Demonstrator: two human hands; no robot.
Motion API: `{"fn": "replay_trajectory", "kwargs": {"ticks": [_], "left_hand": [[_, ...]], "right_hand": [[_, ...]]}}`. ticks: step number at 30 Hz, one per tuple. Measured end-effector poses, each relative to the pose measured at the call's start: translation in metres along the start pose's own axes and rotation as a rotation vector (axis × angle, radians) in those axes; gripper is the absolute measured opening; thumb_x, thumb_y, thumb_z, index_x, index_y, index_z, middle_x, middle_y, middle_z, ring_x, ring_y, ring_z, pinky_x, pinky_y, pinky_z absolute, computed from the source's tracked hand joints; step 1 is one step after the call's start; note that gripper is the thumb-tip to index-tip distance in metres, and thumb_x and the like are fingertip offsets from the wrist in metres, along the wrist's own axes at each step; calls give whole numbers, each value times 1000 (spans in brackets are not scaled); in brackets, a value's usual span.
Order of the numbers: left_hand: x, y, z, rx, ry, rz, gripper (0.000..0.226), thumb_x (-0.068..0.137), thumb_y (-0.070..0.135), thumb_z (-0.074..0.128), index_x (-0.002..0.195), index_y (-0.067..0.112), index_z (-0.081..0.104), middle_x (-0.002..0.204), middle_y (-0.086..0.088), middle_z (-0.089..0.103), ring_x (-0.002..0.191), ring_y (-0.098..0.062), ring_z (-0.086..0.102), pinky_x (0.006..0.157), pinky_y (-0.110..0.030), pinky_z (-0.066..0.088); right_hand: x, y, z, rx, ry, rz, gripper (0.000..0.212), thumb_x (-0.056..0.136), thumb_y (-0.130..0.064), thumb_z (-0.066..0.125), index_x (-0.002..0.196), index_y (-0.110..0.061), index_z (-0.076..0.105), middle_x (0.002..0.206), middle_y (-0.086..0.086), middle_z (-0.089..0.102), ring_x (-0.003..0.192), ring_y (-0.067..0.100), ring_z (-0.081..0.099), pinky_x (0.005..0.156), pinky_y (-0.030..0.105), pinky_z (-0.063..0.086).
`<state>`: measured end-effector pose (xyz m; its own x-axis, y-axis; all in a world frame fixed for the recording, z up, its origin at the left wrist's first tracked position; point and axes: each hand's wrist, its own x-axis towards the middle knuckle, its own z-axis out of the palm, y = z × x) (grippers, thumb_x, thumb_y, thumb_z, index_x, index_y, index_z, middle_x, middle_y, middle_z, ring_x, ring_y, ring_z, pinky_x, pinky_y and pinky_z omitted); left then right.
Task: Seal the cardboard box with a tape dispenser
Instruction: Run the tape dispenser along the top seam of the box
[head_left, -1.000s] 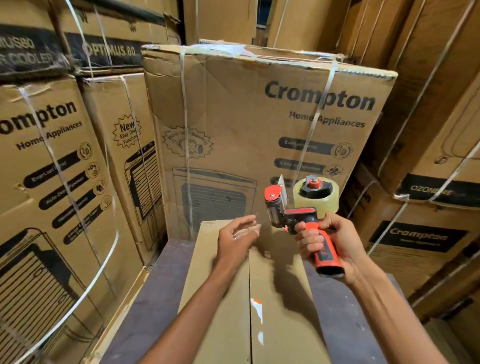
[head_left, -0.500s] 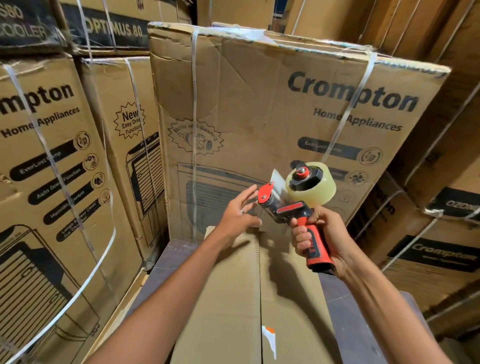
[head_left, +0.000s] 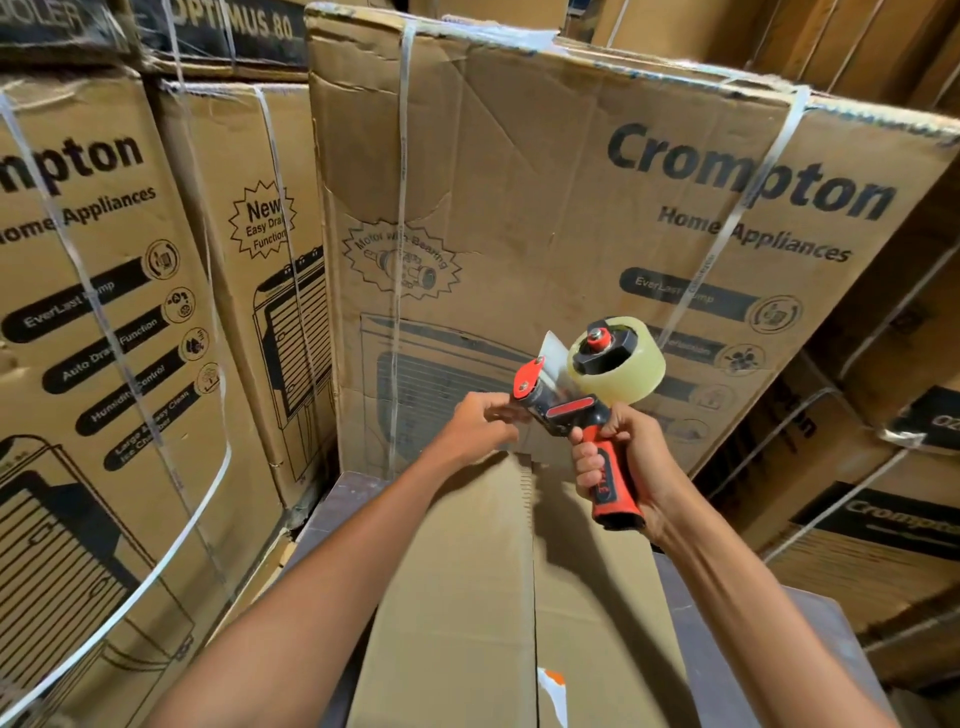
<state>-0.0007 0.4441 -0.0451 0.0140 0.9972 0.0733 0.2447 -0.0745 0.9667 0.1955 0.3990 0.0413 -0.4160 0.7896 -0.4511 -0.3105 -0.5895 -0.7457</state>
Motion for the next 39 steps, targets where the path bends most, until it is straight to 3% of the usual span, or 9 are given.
{"fn": "replay_trajectory", "kwargs": {"ticks": [4, 9, 13, 15, 17, 19, 28, 33, 39], "left_hand": [[17, -6, -5, 167, -126, -64, 24, 83, 6, 63, 103, 11, 75, 99, -3, 75, 93, -15, 67, 80, -28, 49], [29, -16, -12, 226, -221, -148, 10, 77, 5, 63, 77, 15, 65, 76, -1, 62, 75, -17, 55, 70, -31, 41], [35, -22, -19, 236, -281, -167, 18, 74, 3, 66, 91, 1, 70, 82, -3, 66, 76, -15, 57, 73, -32, 45], [37, -25, -22, 208, -319, -162, 25, 72, 6, 67, 94, 14, 76, 92, 3, 71, 89, -15, 61, 85, -36, 46], [38, -27, -23, 208, -343, -194, 33, 74, 7, 66, 91, 32, 79, 105, 8, 74, 106, -16, 62, 98, -38, 44], [41, -31, -23, 215, -359, -218, 35, 79, 4, 64, 94, 32, 80, 109, 7, 75, 110, -17, 62, 101, -38, 44], [44, -30, -31, 129, -448, -297, 28, 79, -2, 59, 105, -3, 70, 98, -14, 73, 91, -23, 63, 84, -37, 49], [46, -33, -32, 119, -478, -439, 11, 77, 7, 61, 70, 14, 66, 78, -9, 64, 75, -24, 58, 74, -35, 47], [47, -36, -37, 75, -559, -547, 22, 60, 19, 68, 80, 10, 67, 87, -16, 64, 78, -30, 60, 74, -36, 49]], "right_hand": [[17, 13, 0, -101, 45, -21, 9, 74, -14, 41, 77, -12, 50, 60, -1, 39, 40, 8, 35, 35, 19, 35], [35, 37, -6, -212, 127, -34, 16, 91, -17, 37, 79, -15, 47, 60, -1, 39, 43, 10, 32, 37, 20, 31], [43, 57, -11, -309, 230, -89, 30, 101, -22, 36, 76, -14, 50, 56, 0, 44, 43, 13, 36, 40, 23, 33], [46, 64, -16, -397, 295, -158, 34, 103, -26, 39, 74, -14, 52, 54, 0, 48, 44, 15, 40, 44, 26, 35], [46, 68, -19, -456, 335, -201, 33, 100, -30, 42, 72, -15, 53, 54, 0, 50, 45, 16, 42, 47, 28, 37], [45, 71, -18, -431, 336, -173, 33, 97, -31, 43, 70, -16, 54, 55, 0, 50, 45, 16, 43, 47, 28, 36], [48, 85, -11, -528, 385, -178, 28, 92, -36, 44, 86, -12, 58, 58, 2, 56, 48, 19, 49, 50, 30, 43], [47, 87, -5, -587, 396, -183, 28, 90, -37, 45, 88, -12, 58, 58, 1, 57, 51, 19, 51, 54, 34, 44], [41, 93, -1, -661, 415, -196, 50, 70, -56, 46, 88, -12, 62, 64, 3, 60, 60, 23, 56, 60, 39, 46]]}}
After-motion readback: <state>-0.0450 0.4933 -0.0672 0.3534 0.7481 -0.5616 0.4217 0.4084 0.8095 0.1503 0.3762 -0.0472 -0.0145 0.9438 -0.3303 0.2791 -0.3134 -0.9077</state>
